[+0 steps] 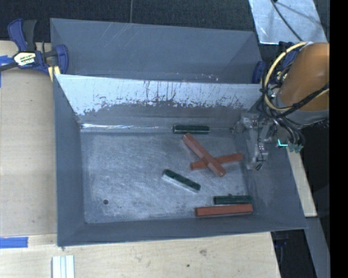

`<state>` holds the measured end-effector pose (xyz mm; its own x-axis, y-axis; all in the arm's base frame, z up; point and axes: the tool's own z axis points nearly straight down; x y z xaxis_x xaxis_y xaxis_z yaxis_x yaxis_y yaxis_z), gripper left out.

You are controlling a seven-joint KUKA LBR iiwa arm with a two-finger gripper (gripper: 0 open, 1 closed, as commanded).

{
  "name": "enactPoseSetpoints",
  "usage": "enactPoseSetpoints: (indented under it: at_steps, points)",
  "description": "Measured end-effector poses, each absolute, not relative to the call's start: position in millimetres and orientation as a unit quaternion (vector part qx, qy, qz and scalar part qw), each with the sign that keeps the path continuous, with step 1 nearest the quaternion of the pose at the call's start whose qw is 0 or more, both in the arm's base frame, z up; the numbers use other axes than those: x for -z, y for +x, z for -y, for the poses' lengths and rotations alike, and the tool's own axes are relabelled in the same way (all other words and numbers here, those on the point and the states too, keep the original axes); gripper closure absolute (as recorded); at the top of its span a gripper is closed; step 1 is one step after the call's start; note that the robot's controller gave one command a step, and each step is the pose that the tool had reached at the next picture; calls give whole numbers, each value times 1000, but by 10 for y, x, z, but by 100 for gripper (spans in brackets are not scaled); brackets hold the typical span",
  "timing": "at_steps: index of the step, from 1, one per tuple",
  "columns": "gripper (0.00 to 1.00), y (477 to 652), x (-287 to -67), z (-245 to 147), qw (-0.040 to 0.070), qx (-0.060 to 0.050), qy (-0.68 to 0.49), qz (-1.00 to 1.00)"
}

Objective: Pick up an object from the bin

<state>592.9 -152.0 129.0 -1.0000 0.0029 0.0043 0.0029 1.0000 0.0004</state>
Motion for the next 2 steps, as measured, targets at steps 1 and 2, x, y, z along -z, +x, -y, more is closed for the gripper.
enactPoseSetpoints:
  at_steps: [1,2]
  points:
    - [0,5656,-665,984,2,2,29,1000]
    - [100,5696,-722,1023,-5,-1,27,1000]
